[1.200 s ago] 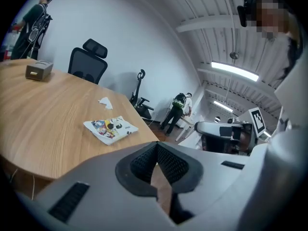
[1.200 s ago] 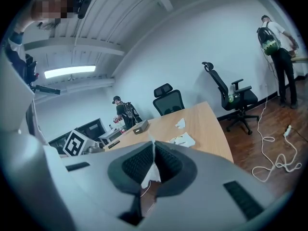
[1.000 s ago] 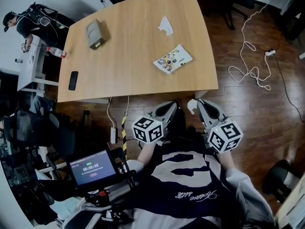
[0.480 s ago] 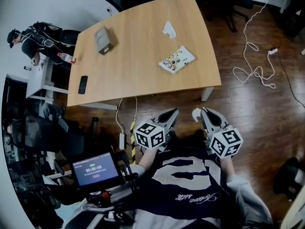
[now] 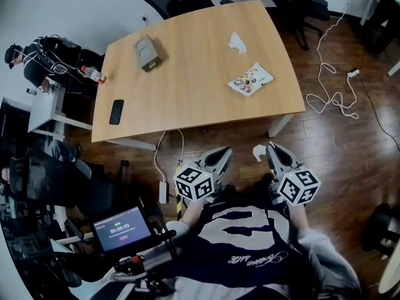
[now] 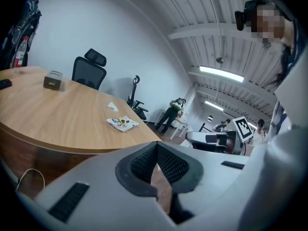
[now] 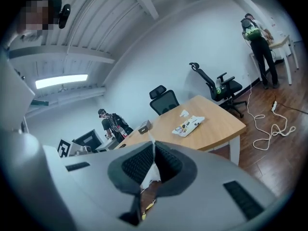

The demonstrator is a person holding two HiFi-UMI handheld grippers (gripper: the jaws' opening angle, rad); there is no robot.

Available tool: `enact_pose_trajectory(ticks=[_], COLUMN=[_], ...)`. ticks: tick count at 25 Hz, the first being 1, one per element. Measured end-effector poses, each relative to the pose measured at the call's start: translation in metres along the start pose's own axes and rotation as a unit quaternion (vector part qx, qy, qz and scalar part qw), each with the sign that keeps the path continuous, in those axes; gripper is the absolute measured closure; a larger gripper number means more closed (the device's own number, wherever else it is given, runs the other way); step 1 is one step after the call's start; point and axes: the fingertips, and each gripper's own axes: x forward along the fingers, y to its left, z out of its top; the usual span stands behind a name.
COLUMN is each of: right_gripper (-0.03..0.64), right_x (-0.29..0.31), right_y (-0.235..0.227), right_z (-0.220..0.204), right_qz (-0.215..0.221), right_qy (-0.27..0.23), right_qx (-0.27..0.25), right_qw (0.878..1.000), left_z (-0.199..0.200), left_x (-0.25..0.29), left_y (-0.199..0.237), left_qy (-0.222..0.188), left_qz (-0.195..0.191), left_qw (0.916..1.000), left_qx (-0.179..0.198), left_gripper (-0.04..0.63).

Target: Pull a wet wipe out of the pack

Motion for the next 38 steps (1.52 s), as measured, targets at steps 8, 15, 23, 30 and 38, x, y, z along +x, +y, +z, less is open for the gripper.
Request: enact_pose_trajectory(ticks=[8,15,23,30,38], right_gripper=[0.614,0.614,0.614,0.614,0.614], right_x=[0.026,0.010,0.009,-0.004,-0.018], right_y=[0.069,0.087,0.089,0.088,0.084], right_z=[-0.032,-0.049,-0.053,-0.054,-0.043], right_qz=[-0.030,-0.056,-0.051,-0.053,-0.061], right_qy=[-0.009,-0.017,-0.011,-0.005,-0.007], right_qx=[-0.010,-0.026,-0.035,-0.045,-0.040], right_qw=[0.999,0.998,0.998,0.998,0.997], left_z=[-0.003,-0.017,-0.017,-0.014,-0.010], left_x=[-0.061,-0.076,-0.077,-0.074,-0.067], left_y=[0.043,0.034,0.034,0.022,-0.001], left_qy=[-0.001,-0.002,-0.015,-0.018,-0.005], left_qz=[-0.035,-0.070,-0.068,-0.069,-0.086], left_qw=[0.9994,0.9975,0.9975,0.9974,0.9963], left_qx=[-0.005,-0.004,-0.007,-0.008,-0.003], left_gripper=[0.592,0.592,0.592,0.592,0.592])
